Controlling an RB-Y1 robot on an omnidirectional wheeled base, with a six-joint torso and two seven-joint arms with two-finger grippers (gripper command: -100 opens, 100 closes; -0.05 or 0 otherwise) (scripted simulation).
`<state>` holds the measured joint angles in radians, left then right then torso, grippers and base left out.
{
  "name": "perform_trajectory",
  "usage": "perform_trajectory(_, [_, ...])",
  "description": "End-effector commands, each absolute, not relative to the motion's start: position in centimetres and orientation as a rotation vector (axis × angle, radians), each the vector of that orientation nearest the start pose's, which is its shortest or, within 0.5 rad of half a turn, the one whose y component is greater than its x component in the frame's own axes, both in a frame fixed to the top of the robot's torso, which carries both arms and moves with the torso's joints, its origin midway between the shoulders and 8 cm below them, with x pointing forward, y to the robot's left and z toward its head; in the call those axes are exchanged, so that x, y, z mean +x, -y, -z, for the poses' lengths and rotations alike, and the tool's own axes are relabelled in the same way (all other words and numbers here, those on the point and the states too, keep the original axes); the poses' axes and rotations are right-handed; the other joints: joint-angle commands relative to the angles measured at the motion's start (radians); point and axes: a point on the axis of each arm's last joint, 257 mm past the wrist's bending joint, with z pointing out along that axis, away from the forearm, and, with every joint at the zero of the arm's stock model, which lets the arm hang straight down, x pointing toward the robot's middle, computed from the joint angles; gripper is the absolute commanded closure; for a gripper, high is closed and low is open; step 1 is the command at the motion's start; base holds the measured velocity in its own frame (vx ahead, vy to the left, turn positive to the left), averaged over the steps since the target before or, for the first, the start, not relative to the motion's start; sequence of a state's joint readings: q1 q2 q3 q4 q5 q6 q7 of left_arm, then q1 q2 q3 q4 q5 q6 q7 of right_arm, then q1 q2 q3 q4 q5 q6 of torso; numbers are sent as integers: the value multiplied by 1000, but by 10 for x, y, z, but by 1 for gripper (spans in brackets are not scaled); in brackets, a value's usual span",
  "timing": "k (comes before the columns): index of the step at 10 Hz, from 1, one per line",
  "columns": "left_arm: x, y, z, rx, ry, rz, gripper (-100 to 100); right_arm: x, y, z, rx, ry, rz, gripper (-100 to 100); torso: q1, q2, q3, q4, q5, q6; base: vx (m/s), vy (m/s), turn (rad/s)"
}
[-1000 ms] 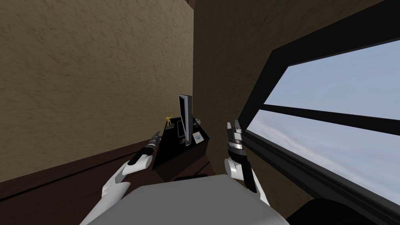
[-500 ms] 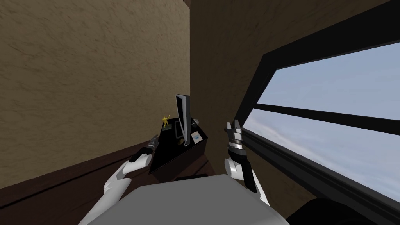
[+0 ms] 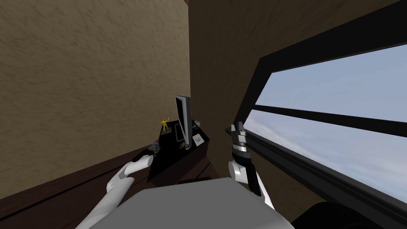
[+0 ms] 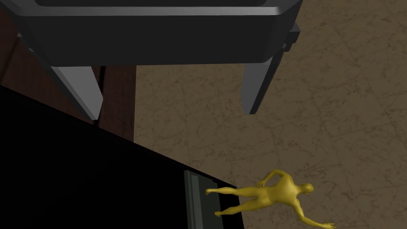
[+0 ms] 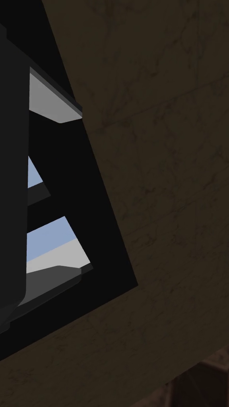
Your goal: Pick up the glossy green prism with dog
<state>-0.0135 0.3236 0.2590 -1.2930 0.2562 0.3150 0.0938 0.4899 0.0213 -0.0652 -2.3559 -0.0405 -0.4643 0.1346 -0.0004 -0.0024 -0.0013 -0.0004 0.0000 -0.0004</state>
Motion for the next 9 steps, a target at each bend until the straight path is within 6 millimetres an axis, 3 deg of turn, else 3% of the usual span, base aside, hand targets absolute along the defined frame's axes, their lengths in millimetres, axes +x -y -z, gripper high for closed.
perform_trajectory(1, [472,-488,389,-1838,-1216,723,-100,329,303,-55,601,-566,-1151,0,0,0,0,0,0,0,8,2,-118])
perform_trajectory(3, [464,-497,408,-1929,-1218,675,-100,329,303,-55,601,-566,-1151,0,0,0,0,0,0,0,13,-4,-153])
perform_trajectory(9, [447,-509,441,-2103,-1214,585,-100,329,303,-55,601,-566,-1151,0,-1,-1,0,0,0,-1,13,-8,-81])
